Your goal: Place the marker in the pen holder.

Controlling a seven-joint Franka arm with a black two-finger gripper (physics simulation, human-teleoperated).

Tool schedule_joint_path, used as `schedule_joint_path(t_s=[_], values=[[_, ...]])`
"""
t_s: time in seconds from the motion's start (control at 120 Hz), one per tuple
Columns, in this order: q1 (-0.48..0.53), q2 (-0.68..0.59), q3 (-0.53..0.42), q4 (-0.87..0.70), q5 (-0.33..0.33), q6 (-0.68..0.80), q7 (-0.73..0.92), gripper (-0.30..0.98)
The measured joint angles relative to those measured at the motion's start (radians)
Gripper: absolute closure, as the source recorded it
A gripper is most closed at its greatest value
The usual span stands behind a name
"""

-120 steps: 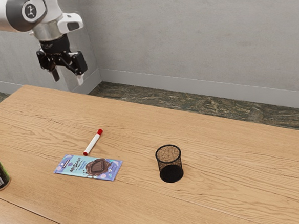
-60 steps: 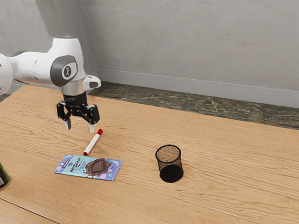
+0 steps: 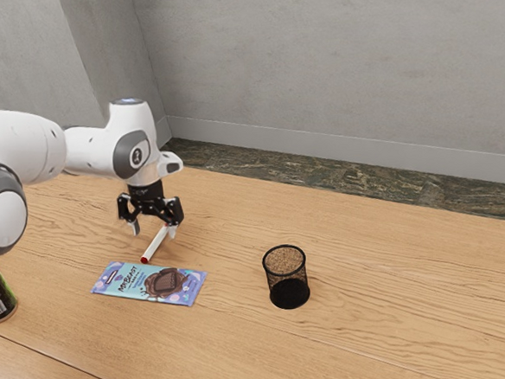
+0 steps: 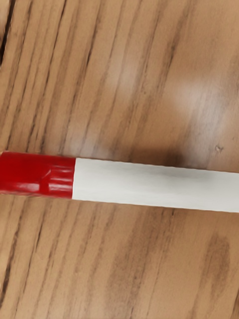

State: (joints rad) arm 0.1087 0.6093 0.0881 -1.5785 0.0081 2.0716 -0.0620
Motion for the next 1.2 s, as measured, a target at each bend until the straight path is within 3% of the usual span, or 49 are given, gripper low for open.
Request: schedule_joint_path(t_s=[0.208,0.675,0.95,1.2], values=[[0.022,0.092,0.005,0.099,-0.032,0.016,0.017,0.00],[0.032,0.146,0.007,0.156,-0.065,0.024,0.052,0.02],[0.032,0.144,0.019,0.156,-0.075,0.024,0.067,0.55],[0.032,0.145,0.021,0.155,-0.067,0.024,0.073,0.74]])
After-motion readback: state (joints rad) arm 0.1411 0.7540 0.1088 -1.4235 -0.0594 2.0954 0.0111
